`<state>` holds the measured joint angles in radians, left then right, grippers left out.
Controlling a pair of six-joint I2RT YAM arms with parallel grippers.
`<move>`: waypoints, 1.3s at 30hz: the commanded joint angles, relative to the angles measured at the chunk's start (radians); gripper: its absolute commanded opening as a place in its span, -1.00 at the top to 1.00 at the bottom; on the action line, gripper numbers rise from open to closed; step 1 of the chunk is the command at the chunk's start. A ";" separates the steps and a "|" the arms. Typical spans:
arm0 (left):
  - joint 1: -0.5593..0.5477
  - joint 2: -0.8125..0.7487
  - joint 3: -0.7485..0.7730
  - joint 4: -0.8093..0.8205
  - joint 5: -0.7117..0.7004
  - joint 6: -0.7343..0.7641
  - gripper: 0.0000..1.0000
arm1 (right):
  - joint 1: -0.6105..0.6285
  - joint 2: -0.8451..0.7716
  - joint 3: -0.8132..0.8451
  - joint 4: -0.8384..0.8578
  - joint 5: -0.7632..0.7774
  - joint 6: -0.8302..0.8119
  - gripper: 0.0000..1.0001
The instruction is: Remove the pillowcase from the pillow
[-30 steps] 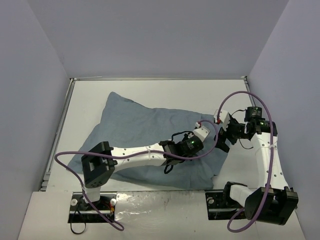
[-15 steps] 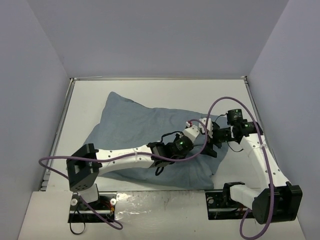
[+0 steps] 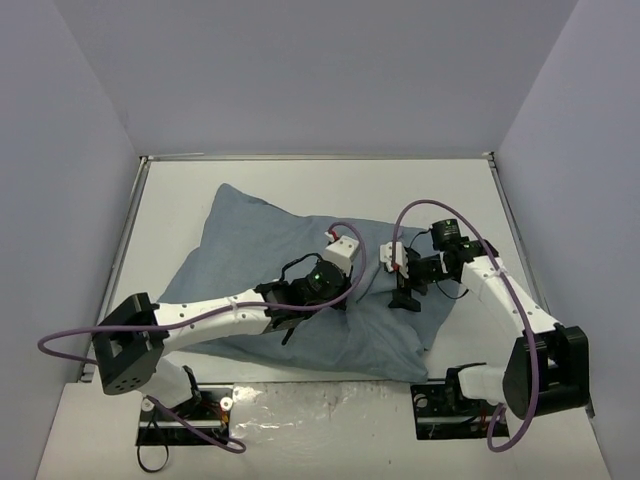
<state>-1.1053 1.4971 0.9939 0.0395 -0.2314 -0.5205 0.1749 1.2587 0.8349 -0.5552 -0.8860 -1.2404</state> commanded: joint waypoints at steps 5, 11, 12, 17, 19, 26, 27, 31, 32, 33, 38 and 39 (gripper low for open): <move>0.054 -0.113 -0.076 0.118 0.035 -0.045 0.95 | 0.044 0.086 0.006 0.012 0.035 -0.044 0.05; 0.078 -0.167 -0.146 0.143 0.053 -0.055 0.95 | 0.044 0.002 -0.020 -0.017 0.148 -0.062 1.00; 0.078 -0.167 -0.147 0.145 0.056 -0.056 0.95 | 0.044 -0.019 -0.026 -0.031 0.165 -0.065 1.00; 0.085 -0.164 -0.158 0.146 0.053 -0.056 0.95 | 0.043 -0.172 -0.042 -0.161 0.317 -0.108 1.00; 0.094 -0.163 -0.161 0.138 0.049 -0.055 0.95 | 0.040 -0.232 -0.049 -0.176 0.373 -0.103 1.00; 0.117 -0.208 -0.181 0.079 0.001 -0.046 0.95 | -0.014 -0.268 -0.071 -0.221 0.532 -0.128 1.00; 0.128 -0.219 -0.187 0.074 -0.006 -0.046 0.95 | -0.032 -0.268 -0.066 -0.221 0.519 -0.136 1.00; 0.163 -0.253 -0.234 0.080 -0.005 -0.044 0.95 | -0.112 -0.265 -0.021 -0.250 0.398 -0.171 1.00; 0.165 -0.247 -0.235 0.080 -0.003 -0.039 0.95 | -0.115 -0.263 -0.011 -0.265 0.372 -0.186 1.00; 0.167 -0.226 -0.233 0.076 -0.003 -0.038 0.95 | -0.115 -0.262 0.000 -0.314 0.310 -0.238 1.00; 0.171 -0.153 -0.221 0.128 0.032 -0.030 0.95 | -0.103 -0.257 0.053 -0.400 0.167 -0.323 1.00; 0.173 -0.131 -0.204 0.138 0.061 -0.026 0.95 | -0.101 -0.252 0.056 -0.402 0.167 -0.323 1.00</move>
<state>-0.9485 1.3327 0.7582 0.1360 -0.1669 -0.5632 0.0719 0.9970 0.8425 -0.8440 -0.6376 -1.4979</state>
